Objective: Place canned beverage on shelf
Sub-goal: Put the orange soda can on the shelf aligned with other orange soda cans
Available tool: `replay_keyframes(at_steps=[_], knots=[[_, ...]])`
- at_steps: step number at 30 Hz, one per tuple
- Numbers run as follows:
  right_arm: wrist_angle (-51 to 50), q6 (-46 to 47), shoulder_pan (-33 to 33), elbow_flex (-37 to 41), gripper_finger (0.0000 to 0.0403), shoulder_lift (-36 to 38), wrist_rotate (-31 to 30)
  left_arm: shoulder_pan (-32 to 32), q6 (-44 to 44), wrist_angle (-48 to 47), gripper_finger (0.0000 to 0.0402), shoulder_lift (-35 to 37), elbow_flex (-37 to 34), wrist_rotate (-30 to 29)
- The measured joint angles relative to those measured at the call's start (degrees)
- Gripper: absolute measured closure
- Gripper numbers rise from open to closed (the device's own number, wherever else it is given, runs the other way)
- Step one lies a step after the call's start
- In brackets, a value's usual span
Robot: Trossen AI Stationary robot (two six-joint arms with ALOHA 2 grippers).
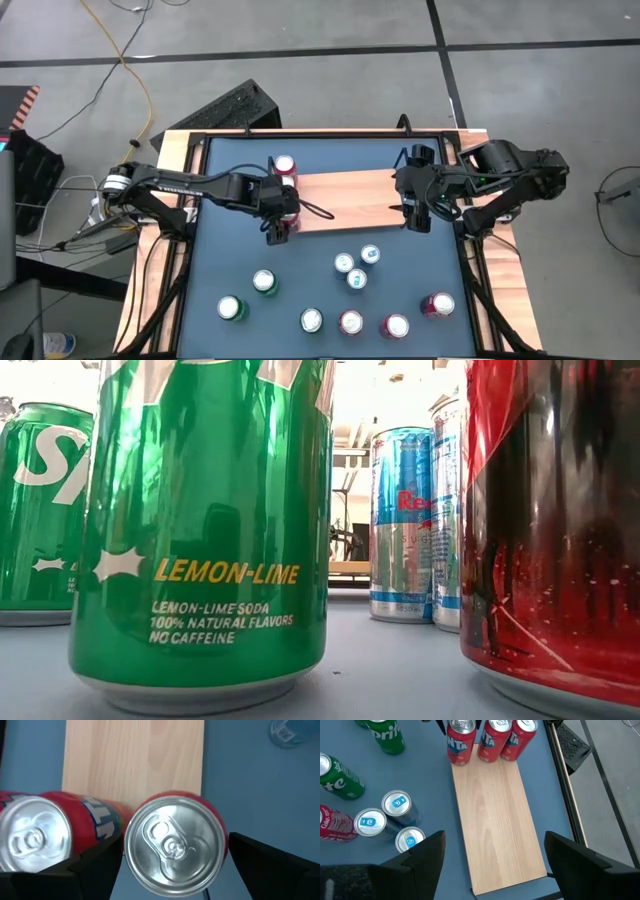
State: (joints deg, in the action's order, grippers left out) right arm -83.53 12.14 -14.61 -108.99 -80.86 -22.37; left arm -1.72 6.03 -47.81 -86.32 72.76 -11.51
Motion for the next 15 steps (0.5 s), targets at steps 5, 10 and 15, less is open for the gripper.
replay_keyframes(at_steps=[5,10,15], knots=[[0.0,0.0,0.0,0.0,0.0078,0.0,0.0,0.0,-0.36,-2.19,0.0058,-0.02,1.48,-1.03],[-0.01,-0.03,0.0,0.0,0.0078,0.0,0.02,0.0,-0.3,-5.61,0.0058,-0.02,3.18,-1.25],[-0.02,-0.15,0.0,0.0,0.0078,0.0,0.02,0.0,-0.18,-5.66,0.0058,-0.02,4.74,-1.65]])
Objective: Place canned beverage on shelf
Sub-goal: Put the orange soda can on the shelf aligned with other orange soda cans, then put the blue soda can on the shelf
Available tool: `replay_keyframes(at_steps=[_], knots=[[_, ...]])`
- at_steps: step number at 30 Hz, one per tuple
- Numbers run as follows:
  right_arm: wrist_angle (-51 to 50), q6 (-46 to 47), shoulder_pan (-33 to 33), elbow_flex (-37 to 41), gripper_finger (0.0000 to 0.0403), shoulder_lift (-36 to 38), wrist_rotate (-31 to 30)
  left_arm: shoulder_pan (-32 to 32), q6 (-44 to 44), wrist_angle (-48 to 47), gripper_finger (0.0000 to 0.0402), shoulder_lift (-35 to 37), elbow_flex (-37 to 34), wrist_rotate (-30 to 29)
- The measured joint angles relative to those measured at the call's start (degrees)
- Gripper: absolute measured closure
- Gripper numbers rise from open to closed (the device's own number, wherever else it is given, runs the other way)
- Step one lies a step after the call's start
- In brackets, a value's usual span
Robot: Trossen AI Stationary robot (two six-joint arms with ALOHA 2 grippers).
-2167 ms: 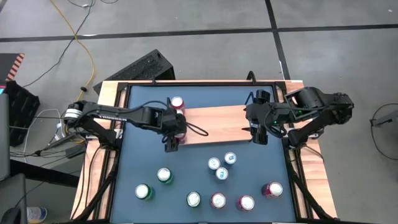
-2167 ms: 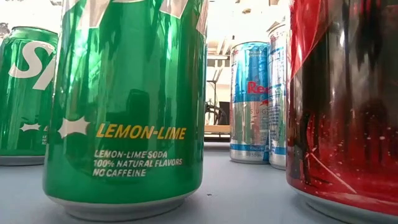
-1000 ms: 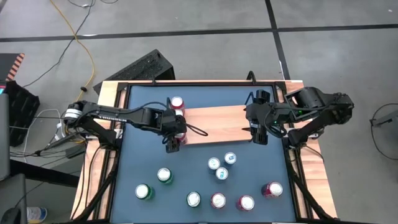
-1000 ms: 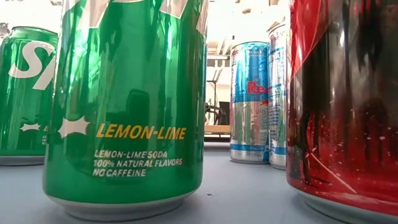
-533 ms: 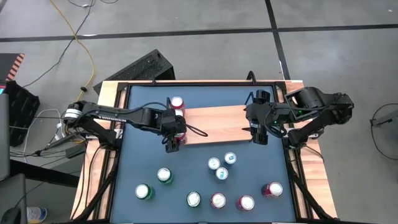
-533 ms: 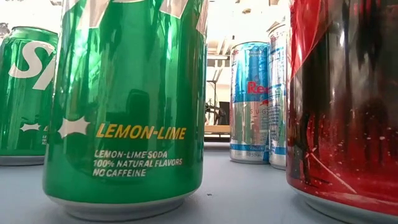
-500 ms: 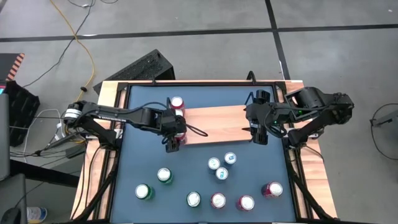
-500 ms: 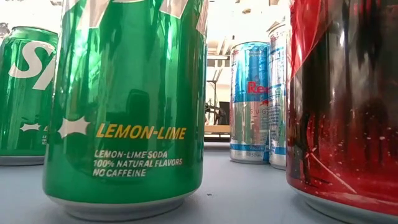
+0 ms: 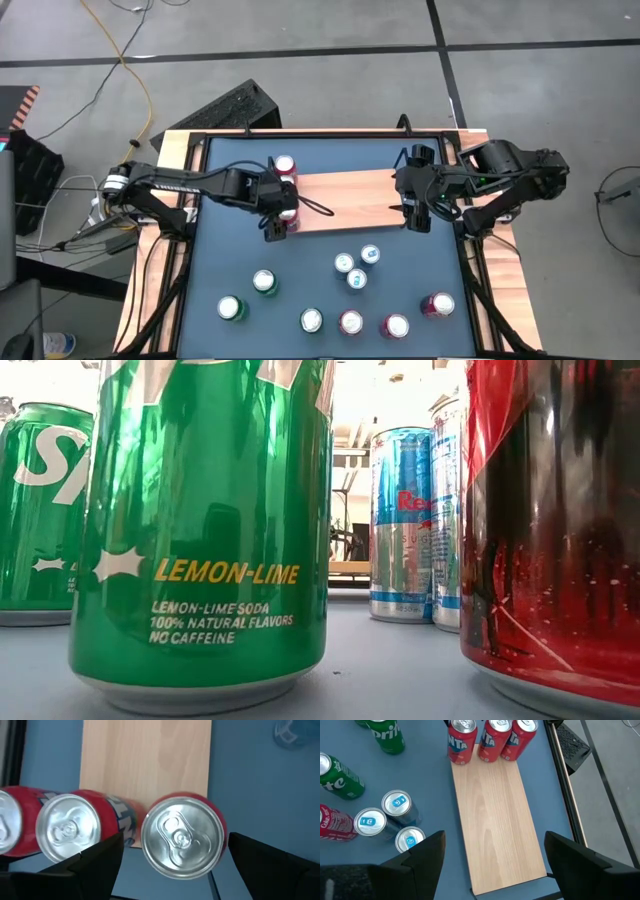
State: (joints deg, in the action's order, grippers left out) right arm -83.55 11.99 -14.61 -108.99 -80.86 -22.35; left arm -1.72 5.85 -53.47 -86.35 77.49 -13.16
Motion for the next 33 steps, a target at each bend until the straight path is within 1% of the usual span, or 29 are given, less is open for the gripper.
replay_keyframes(at_steps=[7,12,16,18,21,23,25,29,31,33], knots=[[-0.02,0.02,0.0,0.0,0.0078,0.0,0.0,-0.18,2.04,-0.33,0.0058,0.0,3.57,-2.51],[-0.02,0.06,0.0,0.0,0.0078,0.0,0.41,-1.89,4.5,-4.2,0.0063,-0.01,9.62,-2.96],[-0.02,0.18,-0.02,0.0,0.0078,0.0,0.53,-4.58,9.98,-6.47,0.0081,0.0,15.14,-1.97],[-0.02,0.35,-0.02,0.0,0.0078,0.0,0.53,-6.36,12.47,-6.36,0.0096,0.0,16.67,0.16],[-0.02,0.63,-0.01,0.0,0.0078,0.0,1.68,-9.17,17.05,-4.78,0.0126,0.0,17.18,4.1],[-0.02,0.63,-0.02,0.0,0.0078,0.0,2.36,-11.04,21.57,-4.89,0.0143,0.0,16.91,4.75],[-0.02,0.63,-0.02,0.0,0.0078,0.0,2.91,-12.41,25.33,-4.96,0.0152,0.0,16.14,2.69],[0.0,0.6,-0.02,0.0,0.0078,0.0,2.91,-14.04,28.33,-6.01,0.0156,-0.04,15.07,-2.6],[0.02,0.19,-0.02,0.0,0.0078,0.0,2.91,-14.5,30.73,-4.85,0.0156,-0.02,14.13,-3.9],[0.09,0.19,-0.19,0.0,0.0078,0.0,2.91,-14.62,33.35,-4.15,0.0156,-0.02,13.02,-3.46]])
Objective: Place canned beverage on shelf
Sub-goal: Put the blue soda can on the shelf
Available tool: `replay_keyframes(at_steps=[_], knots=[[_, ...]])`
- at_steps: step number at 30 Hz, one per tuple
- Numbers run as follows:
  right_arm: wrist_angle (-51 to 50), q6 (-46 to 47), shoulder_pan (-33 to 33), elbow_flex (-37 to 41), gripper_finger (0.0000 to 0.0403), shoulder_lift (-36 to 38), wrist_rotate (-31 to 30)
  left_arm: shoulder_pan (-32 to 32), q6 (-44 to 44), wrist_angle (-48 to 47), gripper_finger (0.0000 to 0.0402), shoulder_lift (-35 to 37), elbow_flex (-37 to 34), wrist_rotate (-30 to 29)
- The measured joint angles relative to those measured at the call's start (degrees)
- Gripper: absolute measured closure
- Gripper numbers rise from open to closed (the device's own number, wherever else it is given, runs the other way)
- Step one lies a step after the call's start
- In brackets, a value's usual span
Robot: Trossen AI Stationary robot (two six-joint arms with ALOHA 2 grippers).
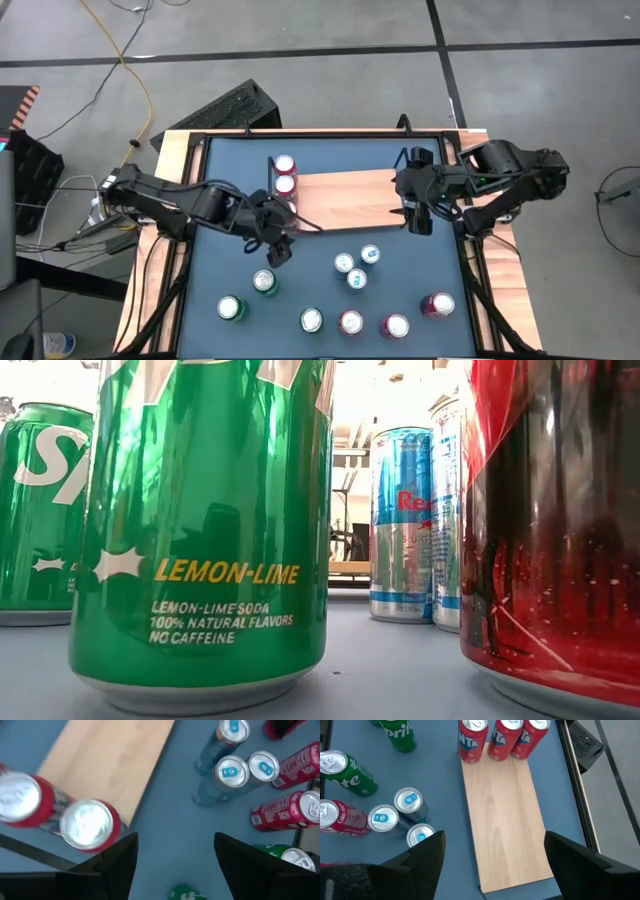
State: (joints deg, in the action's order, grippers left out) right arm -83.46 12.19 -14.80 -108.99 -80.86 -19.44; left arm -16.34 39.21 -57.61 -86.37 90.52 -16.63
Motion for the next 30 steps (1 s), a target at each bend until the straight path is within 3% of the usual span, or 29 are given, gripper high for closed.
replay_keyframes(at_steps=[8,16,20,30], knots=[[1.07,0.34,-3.77,0.0,0.0078,0.0,2.23,-0.02,3.31,4.56,0.0156,-0.02,-5.73,8.25],[1.58,2.87,-5.8,0.13,0.0078,-2.09,1.57,-0.53,2.01,5.46,0.0156,-0.04,-6.75,9.44],[4.74,-0.64,-5.8,3.76,0.0078,-3.86,3.95,-1.11,-3.3,7.3,0.0156,-0.04,-6.75,10.72],[19.58,-3.55,-4.92,18.78,0.0078,-4.81,12.61,-1.16,-7.19,8.09,0.0156,0.02,-9.4,11.32]])
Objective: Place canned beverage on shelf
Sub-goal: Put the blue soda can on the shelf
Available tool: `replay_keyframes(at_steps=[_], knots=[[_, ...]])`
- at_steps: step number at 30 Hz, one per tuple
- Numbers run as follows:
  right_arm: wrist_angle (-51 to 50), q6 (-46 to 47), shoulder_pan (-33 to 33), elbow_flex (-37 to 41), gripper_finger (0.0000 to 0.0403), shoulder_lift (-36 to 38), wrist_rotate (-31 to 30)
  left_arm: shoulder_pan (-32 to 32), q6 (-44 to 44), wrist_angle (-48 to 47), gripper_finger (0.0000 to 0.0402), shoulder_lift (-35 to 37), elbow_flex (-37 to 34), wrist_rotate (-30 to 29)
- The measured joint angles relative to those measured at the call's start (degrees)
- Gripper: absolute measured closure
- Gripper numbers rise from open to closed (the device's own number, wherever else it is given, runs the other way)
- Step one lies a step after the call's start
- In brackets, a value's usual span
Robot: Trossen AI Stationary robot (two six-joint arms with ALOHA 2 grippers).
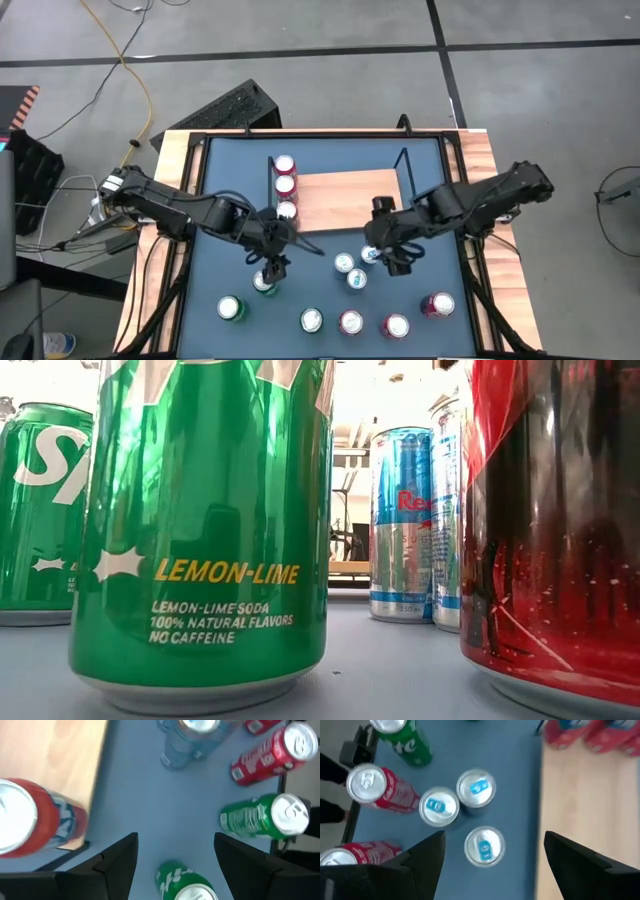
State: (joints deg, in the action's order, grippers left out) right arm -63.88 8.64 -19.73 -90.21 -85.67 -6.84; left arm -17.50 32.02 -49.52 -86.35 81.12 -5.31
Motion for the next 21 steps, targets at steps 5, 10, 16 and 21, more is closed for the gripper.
replay_keyframes(at_steps=[5,10,16,21], knots=[[4.0,0.34,-0.02,4.57,0.0078,0.13,0.97,-0.02,-1.7,0.51,0.0156,0.0,-0.72,2.02],[7.51,0.93,-0.02,9.43,0.0078,0.04,1.01,-0.02,-3.94,0.65,0.0156,0.0,-0.72,1.54],[7.5,2.39,-0.15,12.72,0.0078,0.07,1.03,0.0,-8.75,2.88,0.0156,0.0,-0.72,0.54],[7.59,2.46,-0.15,12.8,0.0078,0.11,1.01,0.92,-17.24,9.34,0.0156,0.0,-0.72,0.26]])
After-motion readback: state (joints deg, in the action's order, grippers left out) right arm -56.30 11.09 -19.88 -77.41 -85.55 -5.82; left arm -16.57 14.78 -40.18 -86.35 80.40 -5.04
